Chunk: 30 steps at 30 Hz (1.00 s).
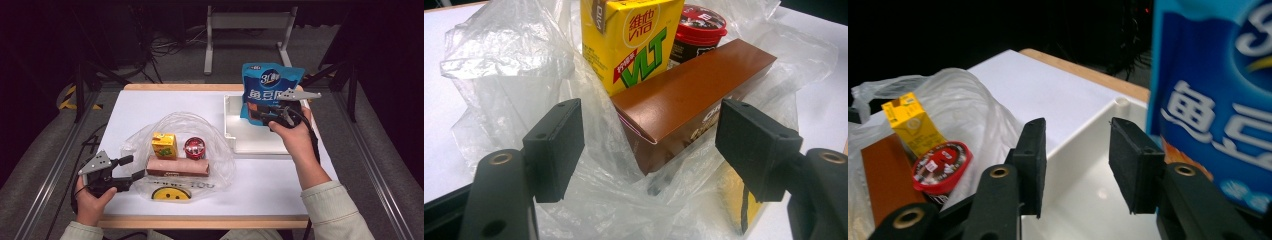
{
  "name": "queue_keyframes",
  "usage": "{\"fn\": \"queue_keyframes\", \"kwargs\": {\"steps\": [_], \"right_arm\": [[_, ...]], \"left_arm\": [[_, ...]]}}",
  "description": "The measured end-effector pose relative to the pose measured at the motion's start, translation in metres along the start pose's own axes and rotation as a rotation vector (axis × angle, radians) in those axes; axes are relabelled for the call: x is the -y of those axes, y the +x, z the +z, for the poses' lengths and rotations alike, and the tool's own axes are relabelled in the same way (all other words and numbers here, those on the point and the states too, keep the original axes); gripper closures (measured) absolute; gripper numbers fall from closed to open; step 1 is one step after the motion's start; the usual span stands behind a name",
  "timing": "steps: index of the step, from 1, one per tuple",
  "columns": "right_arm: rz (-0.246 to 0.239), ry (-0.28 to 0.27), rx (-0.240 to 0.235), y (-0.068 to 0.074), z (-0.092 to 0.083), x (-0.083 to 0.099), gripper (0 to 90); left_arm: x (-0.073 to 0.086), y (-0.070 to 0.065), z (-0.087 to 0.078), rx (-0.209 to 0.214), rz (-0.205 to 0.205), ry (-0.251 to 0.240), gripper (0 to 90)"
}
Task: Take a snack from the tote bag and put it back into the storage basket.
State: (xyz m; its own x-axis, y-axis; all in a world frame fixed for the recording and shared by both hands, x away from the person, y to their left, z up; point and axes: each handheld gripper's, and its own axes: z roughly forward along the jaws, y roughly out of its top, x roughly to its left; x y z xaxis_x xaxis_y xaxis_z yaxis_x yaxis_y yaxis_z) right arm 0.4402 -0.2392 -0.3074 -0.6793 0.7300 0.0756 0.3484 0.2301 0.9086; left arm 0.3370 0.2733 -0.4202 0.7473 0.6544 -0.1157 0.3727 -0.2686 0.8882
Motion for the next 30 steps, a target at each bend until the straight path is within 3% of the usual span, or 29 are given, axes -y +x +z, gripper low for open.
{"fn": "queue_keyframes", "kwargs": {"steps": [4,9,30], "right_arm": [[-0.028,0.006,-0.053,0.013,0.005,-0.007,52.4],[-0.064,-0.001,-0.085,0.028,0.009,-0.016,47.1],[-0.115,0.031,-0.249,0.078,0.039,-0.035,36.4]], "left_arm": [[0.000,0.000,-0.002,0.001,-0.007,-0.003,28.3],[0.000,0.000,-0.002,0.002,-0.003,-0.004,28.3],[0.001,-0.001,-0.006,0.007,-0.005,-0.009,28.5]]}}
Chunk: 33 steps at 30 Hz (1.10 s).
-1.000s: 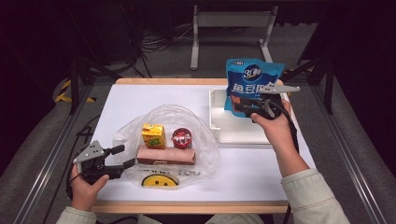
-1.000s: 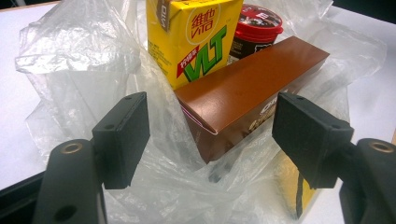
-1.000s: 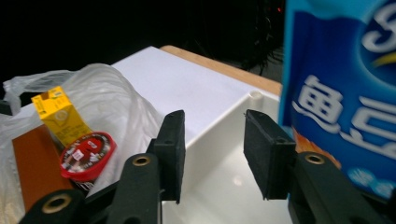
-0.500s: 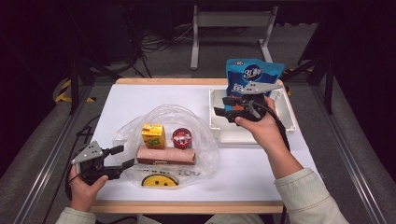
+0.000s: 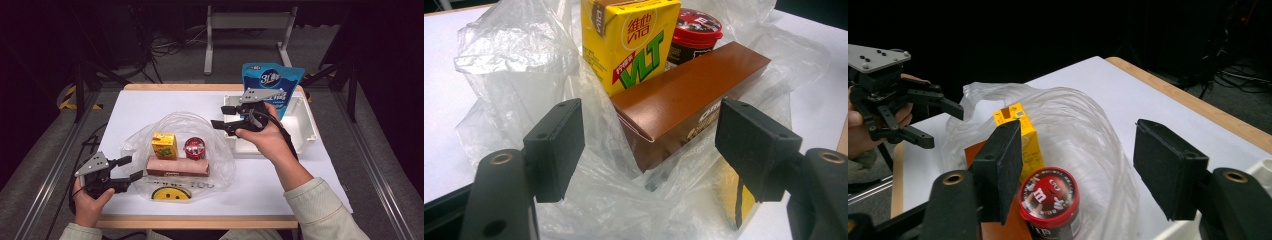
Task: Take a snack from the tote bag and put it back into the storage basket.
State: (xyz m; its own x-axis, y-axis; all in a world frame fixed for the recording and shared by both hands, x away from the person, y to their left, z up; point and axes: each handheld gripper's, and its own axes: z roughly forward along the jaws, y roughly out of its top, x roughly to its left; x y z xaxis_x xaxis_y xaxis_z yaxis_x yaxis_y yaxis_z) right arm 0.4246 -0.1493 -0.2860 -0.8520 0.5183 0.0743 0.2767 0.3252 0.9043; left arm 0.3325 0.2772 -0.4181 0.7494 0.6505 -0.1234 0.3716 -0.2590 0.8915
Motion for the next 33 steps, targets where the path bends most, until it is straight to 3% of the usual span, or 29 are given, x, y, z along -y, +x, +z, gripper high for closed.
{"fn": "queue_keyframes", "kwargs": {"steps": [14,27,33], "right_arm": [[-0.033,0.028,-0.073,0.016,0.030,-0.009,30.7],[-0.043,0.035,-0.107,0.024,0.057,-0.013,27.7],[-0.057,0.051,-0.117,0.028,0.067,-0.012,25.9]], "left_arm": [[0.005,-0.002,-0.008,-0.016,-0.003,0.004,28.3],[0.006,-0.001,-0.008,-0.024,-0.017,0.002,24.8],[0.004,-0.002,-0.006,-0.054,-0.019,0.019,26.8]]}}
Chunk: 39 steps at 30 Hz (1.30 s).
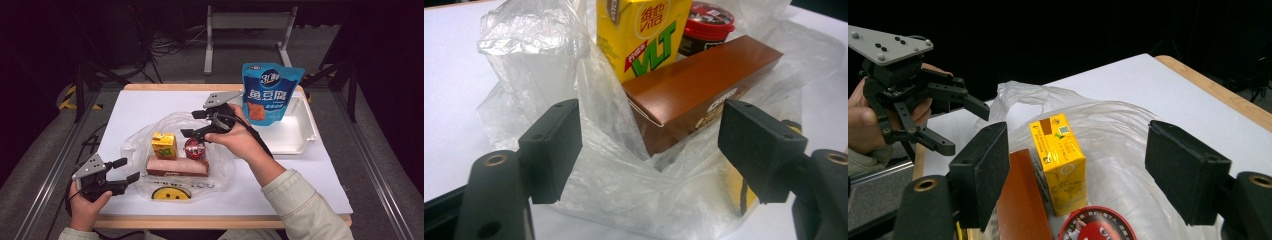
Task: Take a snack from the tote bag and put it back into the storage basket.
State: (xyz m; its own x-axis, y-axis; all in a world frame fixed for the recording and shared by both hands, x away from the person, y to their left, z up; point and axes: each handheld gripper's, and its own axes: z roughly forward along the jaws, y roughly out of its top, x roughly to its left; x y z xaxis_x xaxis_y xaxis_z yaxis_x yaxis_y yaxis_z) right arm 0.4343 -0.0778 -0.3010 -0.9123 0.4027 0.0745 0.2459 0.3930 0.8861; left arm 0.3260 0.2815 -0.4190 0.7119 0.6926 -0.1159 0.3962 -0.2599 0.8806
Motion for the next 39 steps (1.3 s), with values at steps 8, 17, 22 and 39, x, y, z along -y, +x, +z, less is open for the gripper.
{"fn": "queue_keyframes", "kwargs": {"steps": [8,17,22,39], "right_arm": [[-0.001,0.024,-0.015,0.002,0.016,0.001,25.6],[-0.011,0.065,-0.033,0.005,0.035,0.003,25.1],[-0.017,0.094,-0.040,0.005,0.048,0.005,24.5],[-0.033,0.175,-0.041,-0.003,0.089,0.018,21.0]], "left_arm": [[0.000,0.001,0.001,0.007,0.008,0.005,26.0],[0.000,0.002,0.003,0.026,0.013,-0.002,24.9],[0.000,0.003,0.003,0.031,0.014,-0.003,24.8],[0.000,0.003,0.002,0.035,0.006,-0.009,23.4]]}}
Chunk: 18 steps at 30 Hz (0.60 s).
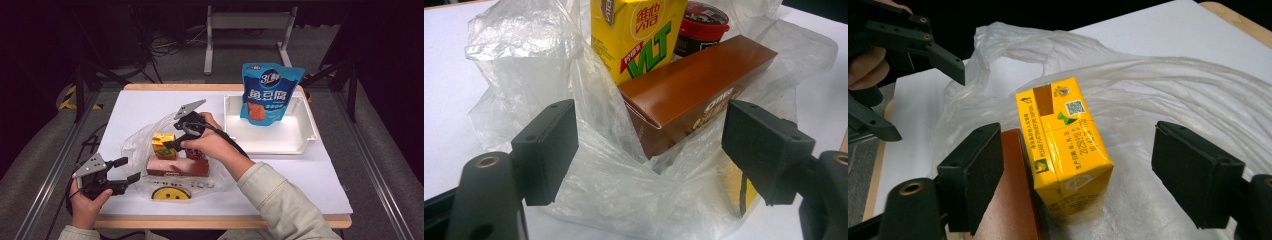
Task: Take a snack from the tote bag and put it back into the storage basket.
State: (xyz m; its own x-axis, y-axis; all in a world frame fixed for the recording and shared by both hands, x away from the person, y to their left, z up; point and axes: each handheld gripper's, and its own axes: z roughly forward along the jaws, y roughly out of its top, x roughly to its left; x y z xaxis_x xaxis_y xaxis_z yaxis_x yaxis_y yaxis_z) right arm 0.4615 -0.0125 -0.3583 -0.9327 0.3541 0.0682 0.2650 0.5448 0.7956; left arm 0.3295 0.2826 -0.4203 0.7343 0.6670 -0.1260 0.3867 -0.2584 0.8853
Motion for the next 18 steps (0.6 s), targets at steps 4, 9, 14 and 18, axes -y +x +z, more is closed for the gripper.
{"fn": "queue_keyframes", "kwargs": {"steps": [4,9,14,18], "right_arm": [[0.000,0.016,-0.002,0.000,0.006,0.002,20.8],[-0.002,0.031,-0.011,0.000,0.014,0.003,20.5],[-0.002,0.047,-0.010,0.000,0.022,0.003,20.5],[0.000,0.054,-0.014,-0.001,0.026,0.003,20.7]], "left_arm": [[0.000,0.000,0.000,0.003,0.002,-0.001,23.4],[0.000,0.000,0.000,0.004,0.003,-0.001,23.4],[0.000,0.000,0.000,0.005,0.004,0.001,23.4],[0.000,0.000,0.000,0.006,0.003,0.001,23.4]]}}
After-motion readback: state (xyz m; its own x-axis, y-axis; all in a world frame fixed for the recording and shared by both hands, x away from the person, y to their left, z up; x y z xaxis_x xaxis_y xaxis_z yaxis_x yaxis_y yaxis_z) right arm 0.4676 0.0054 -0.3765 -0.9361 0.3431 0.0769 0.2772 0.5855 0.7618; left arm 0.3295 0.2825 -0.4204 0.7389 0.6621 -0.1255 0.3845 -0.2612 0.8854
